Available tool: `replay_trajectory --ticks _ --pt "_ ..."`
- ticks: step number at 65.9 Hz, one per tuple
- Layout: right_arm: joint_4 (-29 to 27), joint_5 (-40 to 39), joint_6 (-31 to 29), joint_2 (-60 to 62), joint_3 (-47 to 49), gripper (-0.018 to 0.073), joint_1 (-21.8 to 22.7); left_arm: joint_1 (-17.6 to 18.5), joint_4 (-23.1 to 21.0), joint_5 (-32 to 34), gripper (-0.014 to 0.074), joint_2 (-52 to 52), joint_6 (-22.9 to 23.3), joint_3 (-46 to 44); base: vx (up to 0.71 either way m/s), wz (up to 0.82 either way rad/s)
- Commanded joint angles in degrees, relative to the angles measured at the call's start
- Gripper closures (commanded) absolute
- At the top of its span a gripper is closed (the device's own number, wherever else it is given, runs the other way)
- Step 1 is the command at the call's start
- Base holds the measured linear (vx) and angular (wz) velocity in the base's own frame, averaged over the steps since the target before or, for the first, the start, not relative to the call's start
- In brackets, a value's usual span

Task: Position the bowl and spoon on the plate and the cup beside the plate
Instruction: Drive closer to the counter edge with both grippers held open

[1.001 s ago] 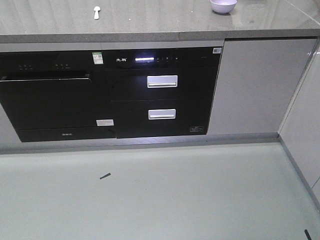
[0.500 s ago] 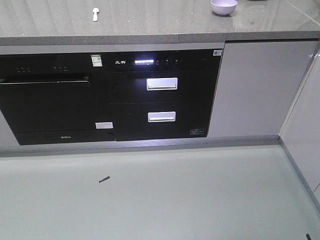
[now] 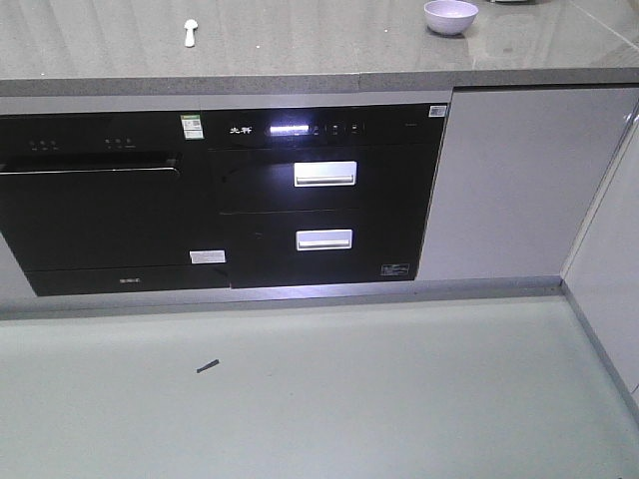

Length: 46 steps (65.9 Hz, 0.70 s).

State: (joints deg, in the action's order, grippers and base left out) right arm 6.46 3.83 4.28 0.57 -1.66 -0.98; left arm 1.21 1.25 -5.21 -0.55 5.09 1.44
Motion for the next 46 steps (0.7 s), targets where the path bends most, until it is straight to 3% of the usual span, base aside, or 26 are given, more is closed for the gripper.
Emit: replay_trajectory --ticks 1,46 --pt "0.3 -4.4 -0.2 0.7 -0.9 0.0564 -0.1 0.0 -0.1 4.5 0.0602 1.0 0.4 1.7 0.05 0.0" --pt "0.3 -4.4 -0.2 0.7 -0.9 0.0564 -0.1 0.0 -0.1 4.5 0.0602 1.0 0.4 1.7 0.06 0.01"
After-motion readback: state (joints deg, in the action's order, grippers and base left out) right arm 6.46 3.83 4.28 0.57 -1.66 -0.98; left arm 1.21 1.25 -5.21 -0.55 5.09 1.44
